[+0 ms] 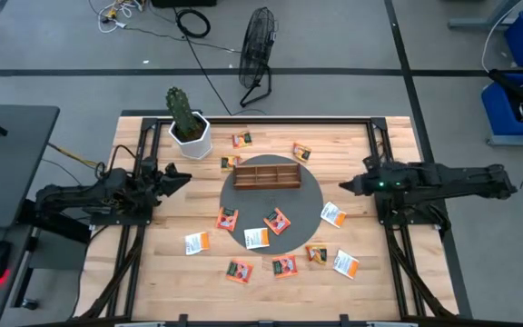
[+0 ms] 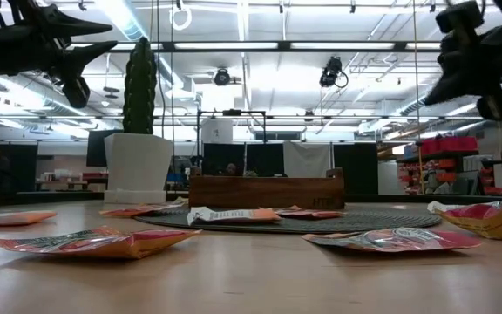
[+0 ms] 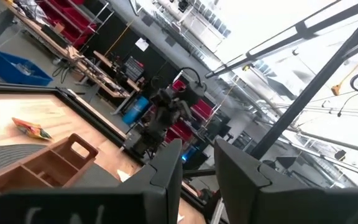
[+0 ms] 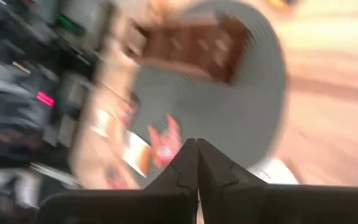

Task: Pick & Place Tea
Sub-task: Put the white tea bag into the right section of the wooden organizer

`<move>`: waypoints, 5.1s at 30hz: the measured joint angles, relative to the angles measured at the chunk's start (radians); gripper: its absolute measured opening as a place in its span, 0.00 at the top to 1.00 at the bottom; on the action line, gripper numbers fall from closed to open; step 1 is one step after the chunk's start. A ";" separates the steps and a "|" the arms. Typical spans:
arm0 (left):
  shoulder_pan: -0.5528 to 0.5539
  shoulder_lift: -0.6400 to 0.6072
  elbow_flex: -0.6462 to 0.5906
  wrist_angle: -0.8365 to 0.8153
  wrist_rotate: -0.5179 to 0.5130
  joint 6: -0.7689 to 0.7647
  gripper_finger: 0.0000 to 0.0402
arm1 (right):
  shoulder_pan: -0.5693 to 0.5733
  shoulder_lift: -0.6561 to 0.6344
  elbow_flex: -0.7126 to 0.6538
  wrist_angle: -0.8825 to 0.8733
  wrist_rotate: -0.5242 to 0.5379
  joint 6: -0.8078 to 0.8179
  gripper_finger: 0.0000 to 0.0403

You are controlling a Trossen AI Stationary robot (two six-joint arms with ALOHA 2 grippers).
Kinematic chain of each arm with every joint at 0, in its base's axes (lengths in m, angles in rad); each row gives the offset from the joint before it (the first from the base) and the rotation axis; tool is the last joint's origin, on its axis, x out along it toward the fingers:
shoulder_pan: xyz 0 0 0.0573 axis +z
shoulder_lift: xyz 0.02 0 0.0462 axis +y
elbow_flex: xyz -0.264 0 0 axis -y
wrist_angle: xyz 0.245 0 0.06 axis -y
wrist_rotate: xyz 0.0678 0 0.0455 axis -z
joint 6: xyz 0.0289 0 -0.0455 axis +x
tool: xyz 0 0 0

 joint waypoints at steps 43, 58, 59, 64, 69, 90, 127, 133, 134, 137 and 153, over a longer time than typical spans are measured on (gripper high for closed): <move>0.000 0.000 0.000 -0.020 -0.057 -0.026 0.76 | -0.122 0.834 0.031 0.129 -0.247 -0.785 0.54; 0.000 0.000 0.000 -0.041 -0.126 -0.026 0.76 | -0.122 0.856 0.029 0.134 -0.200 -0.754 0.91; 0.000 0.000 0.000 -0.041 -0.126 -0.026 0.76 | -0.122 0.856 0.029 0.137 -0.198 -0.746 0.95; 0.000 0.000 0.000 -0.041 -0.126 -0.026 0.76 | -0.122 0.854 0.029 0.137 -0.201 -0.703 0.98; 0.000 0.000 0.000 -0.040 -0.126 -0.084 0.76 | -0.120 0.827 0.066 0.072 -0.210 -0.687 0.99; 0.001 0.000 0.000 -0.017 -0.151 -0.269 0.76 | -0.084 0.781 0.405 -0.048 0.016 -0.678 1.00; 0.088 1.021 0.723 -0.002 -0.211 0.131 0.76 | -0.031 0.783 0.530 0.478 0.368 -0.653 1.00; 0.109 1.141 0.818 -0.004 -0.097 0.220 0.76 | -0.027 0.783 0.530 0.533 0.424 -0.689 1.00; 0.109 1.161 0.837 -0.002 -0.077 0.251 0.76 | -0.027 0.783 0.530 0.543 0.427 -0.700 1.00; 0.106 1.211 0.886 -0.002 -0.026 0.347 0.76 | -0.026 0.783 0.530 0.560 0.451 -0.754 1.00; 0.137 1.397 1.032 0.002 0.004 0.285 0.45 | -0.024 0.783 0.530 0.646 0.478 -0.960 1.00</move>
